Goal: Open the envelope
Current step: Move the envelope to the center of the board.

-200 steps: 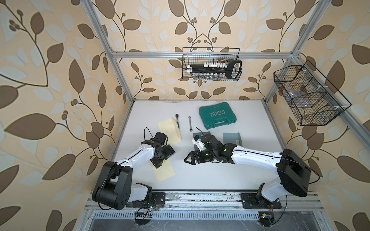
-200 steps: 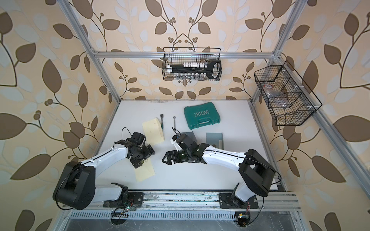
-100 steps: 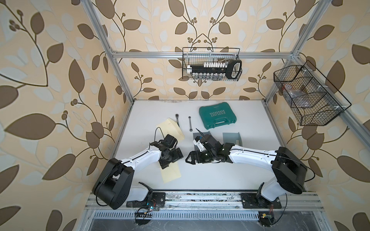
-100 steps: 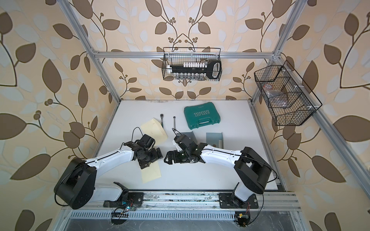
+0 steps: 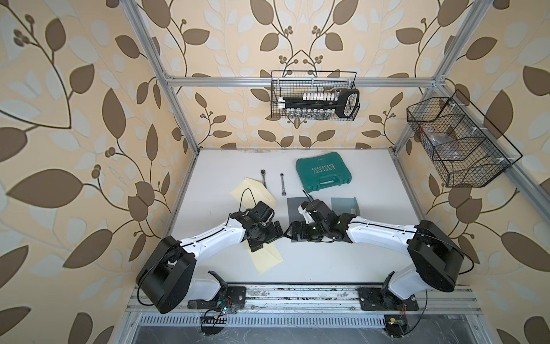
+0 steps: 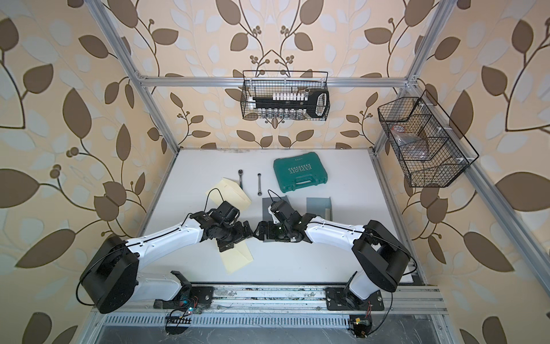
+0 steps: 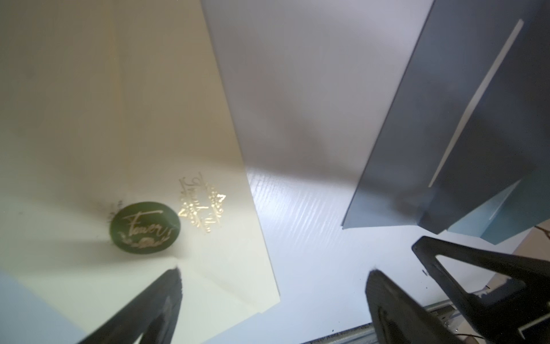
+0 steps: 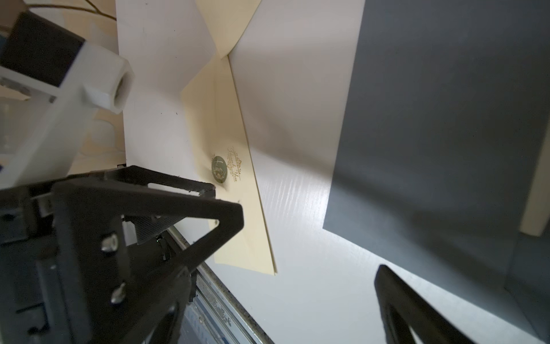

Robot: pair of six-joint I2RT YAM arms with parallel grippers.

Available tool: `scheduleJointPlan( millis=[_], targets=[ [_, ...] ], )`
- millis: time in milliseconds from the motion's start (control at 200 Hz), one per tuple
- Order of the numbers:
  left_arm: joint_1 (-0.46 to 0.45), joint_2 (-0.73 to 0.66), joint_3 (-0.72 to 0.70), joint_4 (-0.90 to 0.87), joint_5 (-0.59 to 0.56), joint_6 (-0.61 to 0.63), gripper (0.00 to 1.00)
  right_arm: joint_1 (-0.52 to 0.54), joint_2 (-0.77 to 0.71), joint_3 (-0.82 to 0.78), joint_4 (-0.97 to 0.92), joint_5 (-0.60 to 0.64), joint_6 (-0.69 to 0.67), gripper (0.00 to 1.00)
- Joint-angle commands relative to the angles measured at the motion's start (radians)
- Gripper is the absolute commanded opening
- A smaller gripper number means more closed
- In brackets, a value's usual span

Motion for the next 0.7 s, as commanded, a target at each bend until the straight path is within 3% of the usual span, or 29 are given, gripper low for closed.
scheduleJointPlan(
  millis=[0, 125, 325, 535, 695],
  targets=[
    [0.015, -0.077, 0.025, -0.136, -0.136, -0.041, 0.99, 0.0, 0.005, -0.005, 0.065, -0.044, 0.008, 0.94],
    [0.084, -0.146, -0.003, -0.191, -0.168, -0.069, 0.99, 0.012, 0.052, 0.025, 0.082, -0.092, 0.001, 0.91],
    [0.251, -0.266, -0.101, -0.174, -0.092, -0.068, 0.99, 0.059, 0.174, 0.142, 0.031, -0.145, -0.041, 0.86],
    [0.276, -0.281, -0.113, -0.192, -0.106, -0.063, 0.99, 0.082, 0.307, 0.263, -0.029, -0.171, -0.081, 0.82],
    [0.304, -0.258, -0.13, -0.16, -0.054, -0.067, 0.99, 0.082, 0.379, 0.331, -0.076, -0.17, -0.105, 0.81]
  ],
)
